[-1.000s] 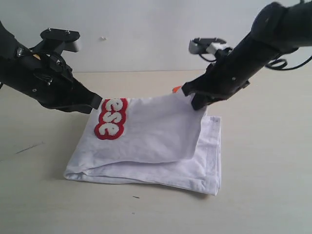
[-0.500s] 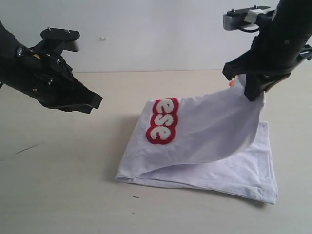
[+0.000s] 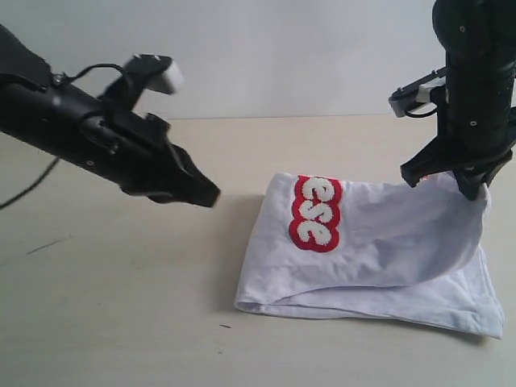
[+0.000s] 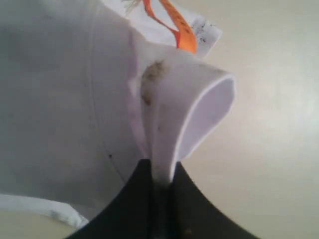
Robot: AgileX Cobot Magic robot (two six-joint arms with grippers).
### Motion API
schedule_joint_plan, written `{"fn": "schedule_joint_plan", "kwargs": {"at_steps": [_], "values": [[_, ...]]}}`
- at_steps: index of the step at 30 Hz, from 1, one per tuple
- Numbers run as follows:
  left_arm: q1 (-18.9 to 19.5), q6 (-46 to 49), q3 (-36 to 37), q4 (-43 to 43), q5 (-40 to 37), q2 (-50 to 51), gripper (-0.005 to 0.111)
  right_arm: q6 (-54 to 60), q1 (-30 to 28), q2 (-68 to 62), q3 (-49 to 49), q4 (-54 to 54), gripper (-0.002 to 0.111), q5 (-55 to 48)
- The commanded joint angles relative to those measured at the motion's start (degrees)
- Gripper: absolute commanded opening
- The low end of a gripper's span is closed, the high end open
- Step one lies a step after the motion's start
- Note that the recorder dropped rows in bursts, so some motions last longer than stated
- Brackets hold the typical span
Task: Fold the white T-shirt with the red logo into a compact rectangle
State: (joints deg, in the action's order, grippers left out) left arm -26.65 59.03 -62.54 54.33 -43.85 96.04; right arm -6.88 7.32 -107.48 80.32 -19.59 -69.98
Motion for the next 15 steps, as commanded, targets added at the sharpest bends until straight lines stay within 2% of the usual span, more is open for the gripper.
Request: {"fn": "schedule_joint_plan", "kwargs": {"at_steps": [1, 10, 15], "values": [[-5.8, 20.8, -0.1, 12.5, -6.2, 5.2, 0.0, -0.2, 0.0, -0.1, 0.0, -0.3, 0.0, 0.0], [-19.1, 22.7, -6.1, 8.4, 3.9, 17.8, 0.0, 2.3, 0.0, -0.1, 0.0, 4.6, 0.0, 0.0], [-27.1, 21.0, -11.1, 5.9, 16.6, 22.4, 0.0, 2.7, 0.0, -0.1, 0.0, 5.9, 0.0, 0.8]]}}
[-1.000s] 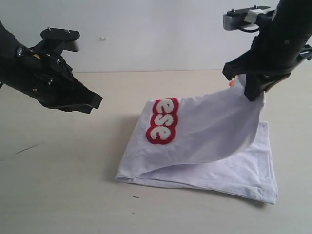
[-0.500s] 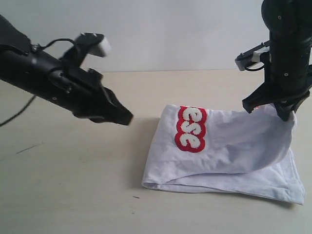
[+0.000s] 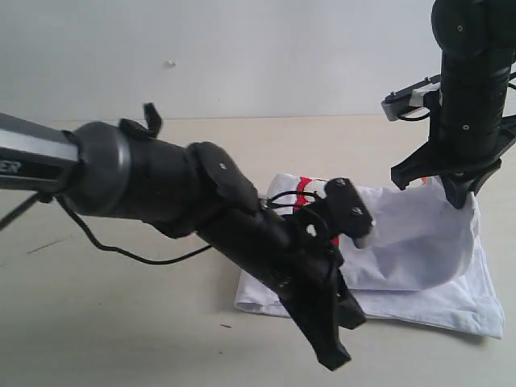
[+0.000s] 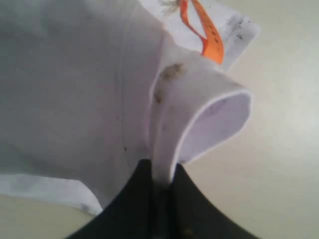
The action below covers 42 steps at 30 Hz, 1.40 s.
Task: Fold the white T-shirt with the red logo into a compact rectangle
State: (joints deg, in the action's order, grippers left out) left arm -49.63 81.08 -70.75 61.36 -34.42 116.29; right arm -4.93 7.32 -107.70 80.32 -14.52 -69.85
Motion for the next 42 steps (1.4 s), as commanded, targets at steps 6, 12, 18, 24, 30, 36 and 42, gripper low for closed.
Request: {"fn": "schedule_joint_plan", "kwargs": {"at_steps": [6, 12, 18, 24, 30, 36, 42], "values": [[-6.2, -12.4, -6.2, -7.3, 17.1, 6.9, 0.0, 1.9, 0.0, 0.2, 0.0, 3.0, 0.0, 0.6], [-4.5, -19.1, -6.7, -11.3, 22.9, 8.1, 0.0, 4.9, 0.0, 2.0, 0.0, 8.4, 0.0, 1.9], [2.7, -36.5, -6.7, -27.0, 14.5, 8.8, 0.0, 4.9, 0.0, 2.4, 0.0, 6.2, 0.0, 1.6], [6.4, -38.7, -6.7, -29.9, 8.6, 5.1, 0.0, -3.1, 0.0, 2.4, 0.0, -6.1, 0.0, -0.1], [8.6, -40.0, -6.7, -29.9, 9.4, -2.4, 0.0, -0.6, 0.0, 2.4, 0.0, -1.2, 0.0, -0.1], [7.8, -35.8, -6.7, -28.7, 3.2, -4.6, 0.0, -0.7, 0.0, 2.4, 0.0, -3.4, 0.0, -0.1], [3.4, -33.5, -6.7, -30.7, 2.8, -1.6, 0.0, 2.3, 0.0, 2.0, 0.0, -0.3, 0.001, -0.1]]}}
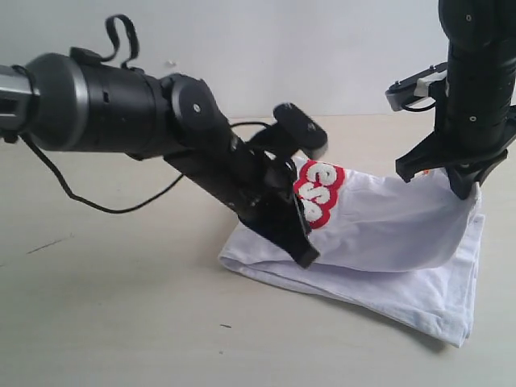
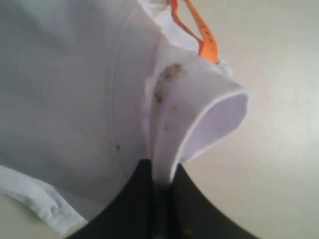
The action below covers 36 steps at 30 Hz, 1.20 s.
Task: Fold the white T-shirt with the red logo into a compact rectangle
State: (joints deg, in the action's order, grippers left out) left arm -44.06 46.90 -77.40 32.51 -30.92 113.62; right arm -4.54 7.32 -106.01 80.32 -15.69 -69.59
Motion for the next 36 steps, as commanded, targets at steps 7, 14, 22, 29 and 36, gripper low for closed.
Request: {"fn": "schedule_joint_plan", "kwargs": {"at_steps": [7, 14, 22, 29, 36], "values": [[0.2, -5.5, -0.1, -7.8, -0.9, -1.4, 0.0, -3.0, 0.0, -0.2, 0.0, -6.7, 0.032, -0.4], [5.1, -7.3, -0.1, -7.9, -0.9, -5.0, 0.0, -5.5, 0.0, -0.8, 0.0, -5.2, 0.036, -0.4], [11.0, -11.4, -0.1, -8.1, -1.9, -9.9, 0.0, 14.9, 0.4, -5.9, 0.0, 24.9, 0.008, 6.0], [16.9, -13.1, -0.1, -8.5, -7.3, -15.3, 0.0, 16.8, 7.2, -12.4, 0.0, 24.5, 0.0, 22.2], [22.0, -14.6, -0.1, -9.9, -11.0, -20.1, 0.0, 17.1, 13.2, -21.0, 6.5, 26.4, 0.0, 23.8]]}}
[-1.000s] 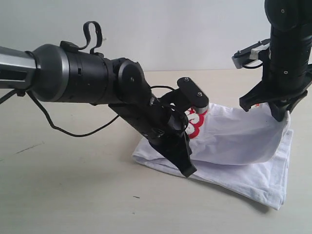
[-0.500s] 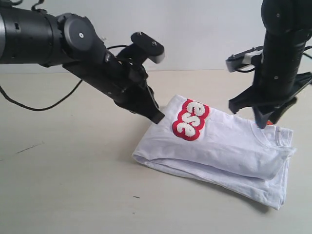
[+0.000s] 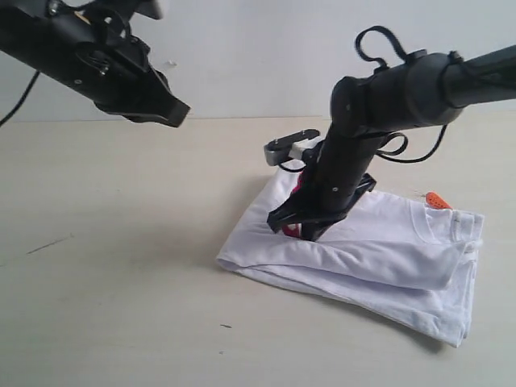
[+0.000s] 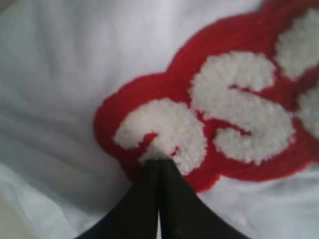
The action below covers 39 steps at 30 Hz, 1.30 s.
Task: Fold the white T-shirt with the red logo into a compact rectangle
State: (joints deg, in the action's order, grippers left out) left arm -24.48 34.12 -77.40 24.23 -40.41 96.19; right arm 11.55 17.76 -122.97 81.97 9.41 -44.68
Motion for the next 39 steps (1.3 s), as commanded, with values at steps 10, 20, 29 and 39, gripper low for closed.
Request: {"fn": "schedule_joint_plan", "kwargs": {"at_steps": [10, 20, 29, 39], "values": [[4.6, -2.5, -0.1, -2.8, -2.8, -5.5, 0.0, 6.3, 12.0, -10.9, 21.7, 3.3, 0.0, -11.8], [4.6, 6.6, 10.2, 3.6, 3.7, -5.5, 0.0, -3.5, 8.8, 1.9, 16.3, -4.0, 0.0, -11.0], [1.1, 21.1, 12.9, 12.4, -0.8, 0.9, 0.0, -6.9, -1.5, 9.5, 1.6, -5.8, 0.0, -10.6], [-4.7, 19.0, 12.7, 2.2, -0.9, 13.3, 0.0, -13.4, -3.3, 9.9, -9.7, -14.5, 0.0, -4.5]]}}
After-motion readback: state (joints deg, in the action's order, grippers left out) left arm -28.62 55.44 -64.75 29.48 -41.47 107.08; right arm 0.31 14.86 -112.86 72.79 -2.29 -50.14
